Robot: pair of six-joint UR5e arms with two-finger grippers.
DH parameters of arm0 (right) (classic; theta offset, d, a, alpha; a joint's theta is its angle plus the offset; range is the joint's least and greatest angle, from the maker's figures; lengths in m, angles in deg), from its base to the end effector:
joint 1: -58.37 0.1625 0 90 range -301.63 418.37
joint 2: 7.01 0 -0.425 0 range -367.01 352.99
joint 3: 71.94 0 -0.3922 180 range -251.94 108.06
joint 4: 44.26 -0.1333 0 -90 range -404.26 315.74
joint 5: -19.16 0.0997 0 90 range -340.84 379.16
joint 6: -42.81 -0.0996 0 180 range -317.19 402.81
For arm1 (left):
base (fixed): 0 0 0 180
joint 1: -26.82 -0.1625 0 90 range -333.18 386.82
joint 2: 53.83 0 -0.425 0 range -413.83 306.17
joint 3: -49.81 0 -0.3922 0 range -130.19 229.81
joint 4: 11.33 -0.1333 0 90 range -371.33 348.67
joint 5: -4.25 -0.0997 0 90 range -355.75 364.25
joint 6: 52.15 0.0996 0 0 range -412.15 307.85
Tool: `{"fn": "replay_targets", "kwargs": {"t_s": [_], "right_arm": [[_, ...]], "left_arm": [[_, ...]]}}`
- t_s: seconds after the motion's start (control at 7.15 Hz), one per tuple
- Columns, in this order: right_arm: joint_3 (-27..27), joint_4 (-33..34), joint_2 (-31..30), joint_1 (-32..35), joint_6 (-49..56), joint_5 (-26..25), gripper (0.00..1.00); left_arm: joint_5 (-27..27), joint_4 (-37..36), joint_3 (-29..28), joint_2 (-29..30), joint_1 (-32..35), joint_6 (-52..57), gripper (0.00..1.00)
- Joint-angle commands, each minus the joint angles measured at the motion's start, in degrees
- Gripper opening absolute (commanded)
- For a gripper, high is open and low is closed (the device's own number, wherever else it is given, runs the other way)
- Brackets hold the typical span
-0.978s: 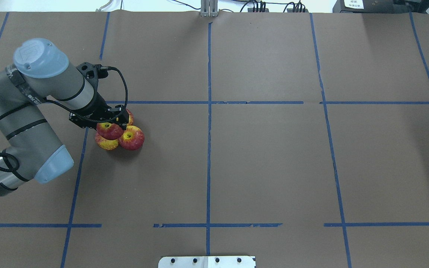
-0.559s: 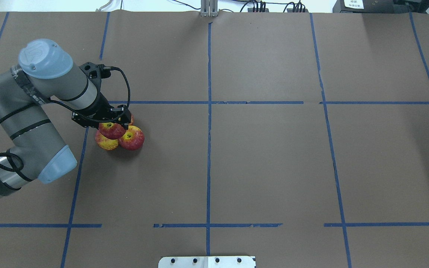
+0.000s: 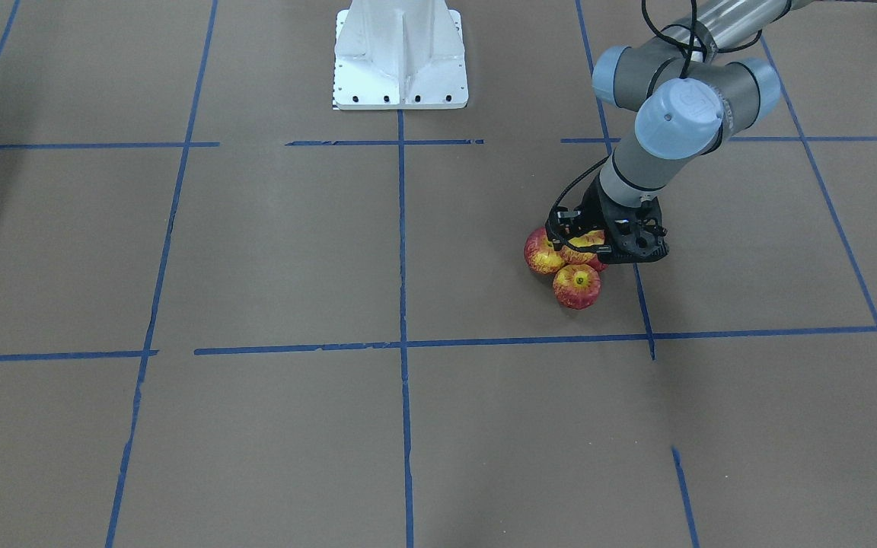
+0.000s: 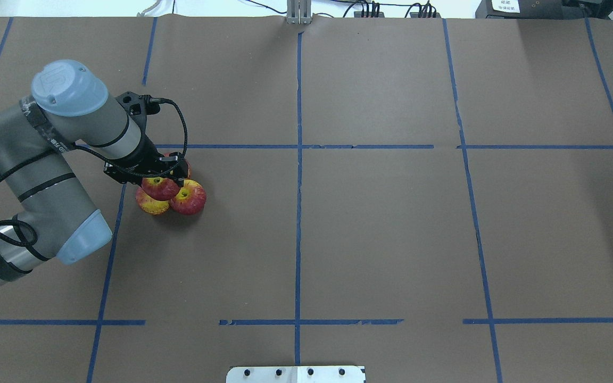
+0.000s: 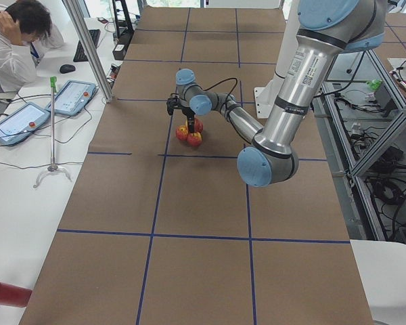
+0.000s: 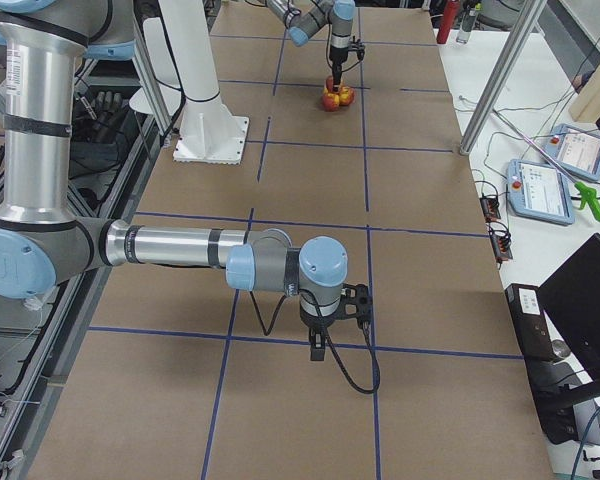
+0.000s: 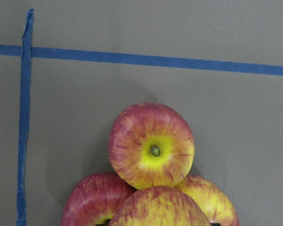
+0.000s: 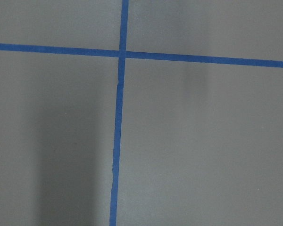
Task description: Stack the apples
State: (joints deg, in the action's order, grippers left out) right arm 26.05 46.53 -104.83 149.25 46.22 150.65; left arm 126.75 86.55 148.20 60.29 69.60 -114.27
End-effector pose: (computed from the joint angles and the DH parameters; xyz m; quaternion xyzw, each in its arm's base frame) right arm 0.0740 -0.4322 0.6581 0.0082 -0.3541 -0.0187 0.9350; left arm 0.4117 -0.4897 0.3390 -0.0226 0.4223 -0.0210 0.9059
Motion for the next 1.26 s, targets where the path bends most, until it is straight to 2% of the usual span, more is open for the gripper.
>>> {"fn": "replay_targets", "kwargs": {"t_s": [0.0, 0.42, 0.7, 0.98, 1.12], "right_arm": [[0.00, 0.00, 0.00, 0.00, 0.02, 0.00, 1.00], [0.00, 0.00, 0.00, 0.00, 0.02, 0.00, 1.00], [0.00, 0.00, 0.00, 0.00, -0.07, 0.00, 1.00], [0.00, 0.00, 0.00, 0.00, 0.02, 0.00, 1.00], [0.00, 0.00, 0.00, 0.00, -0.07, 0.00, 1.00]], "left_arm": [[-0.07, 0.03, -0.12, 0.23, -0.15, 0.07, 1.00], [0.11, -1.28, 2.15, -0.47, 0.81, -0.02, 1.00], [0.02, -9.08, 8.28, -0.65, 3.17, 2.60, 1.00], [0.28, -9.99, 12.52, -1.26, 8.35, 4.63, 1.00], [0.37, -9.91, 14.97, -5.10, 8.90, 8.38, 1.00]]}}
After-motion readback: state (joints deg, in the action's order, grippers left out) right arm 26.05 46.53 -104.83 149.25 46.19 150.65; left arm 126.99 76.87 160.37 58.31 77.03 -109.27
